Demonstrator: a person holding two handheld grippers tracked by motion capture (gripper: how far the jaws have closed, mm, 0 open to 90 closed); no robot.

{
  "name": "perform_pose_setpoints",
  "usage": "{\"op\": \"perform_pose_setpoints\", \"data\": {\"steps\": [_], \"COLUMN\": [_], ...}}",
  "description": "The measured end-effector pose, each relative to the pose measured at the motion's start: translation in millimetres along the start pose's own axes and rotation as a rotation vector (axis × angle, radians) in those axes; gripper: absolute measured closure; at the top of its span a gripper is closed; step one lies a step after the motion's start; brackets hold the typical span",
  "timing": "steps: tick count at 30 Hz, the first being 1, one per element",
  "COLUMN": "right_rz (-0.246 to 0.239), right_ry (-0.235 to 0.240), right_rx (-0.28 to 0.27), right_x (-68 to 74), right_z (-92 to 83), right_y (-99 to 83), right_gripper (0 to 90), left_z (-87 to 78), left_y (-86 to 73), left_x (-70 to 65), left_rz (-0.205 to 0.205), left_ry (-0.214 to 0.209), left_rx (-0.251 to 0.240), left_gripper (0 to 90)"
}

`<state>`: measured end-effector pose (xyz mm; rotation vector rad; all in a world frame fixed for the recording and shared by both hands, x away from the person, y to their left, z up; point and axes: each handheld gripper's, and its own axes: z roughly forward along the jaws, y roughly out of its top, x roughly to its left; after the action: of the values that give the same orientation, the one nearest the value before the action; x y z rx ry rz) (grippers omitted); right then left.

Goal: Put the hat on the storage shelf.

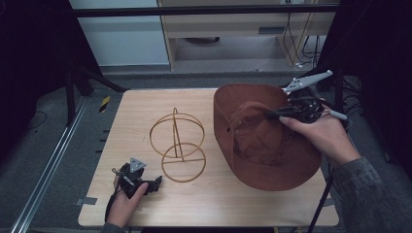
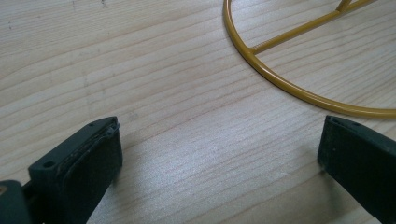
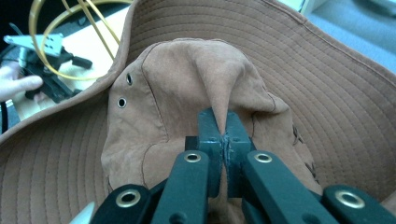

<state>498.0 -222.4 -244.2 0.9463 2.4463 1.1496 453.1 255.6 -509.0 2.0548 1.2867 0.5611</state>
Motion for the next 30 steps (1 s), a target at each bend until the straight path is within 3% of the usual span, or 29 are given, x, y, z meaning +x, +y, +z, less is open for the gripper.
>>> {"op": "perform_pose_setpoints", "data": {"steps": [9,24,30], "right_rz": [-0.032,-0.106,-0.149], "right_ry": [0.009,0.019,0.035], "right_rx": [-0.039,-0.076,-0.062], "right_x": [13.2,48.8,66.8], "right_z": [-12.5,-3.1,10.7], "right_y": [22.1,79.4,102.8], "right_gripper": [89.3,89.3,89.3], "left_z": [-0.1,-0.4,-0.2], "left_y": [0.0,0.0,0.0], "left_x": [0.0,-0.1,-0.2], "left_rz": [0.000,0.002,0.000], "left_ry": [0.000,-0.001,0.001], "left_rx": [0.001,0.004,0.001], "left_gripper": [0.0,0.0,0.0]}}
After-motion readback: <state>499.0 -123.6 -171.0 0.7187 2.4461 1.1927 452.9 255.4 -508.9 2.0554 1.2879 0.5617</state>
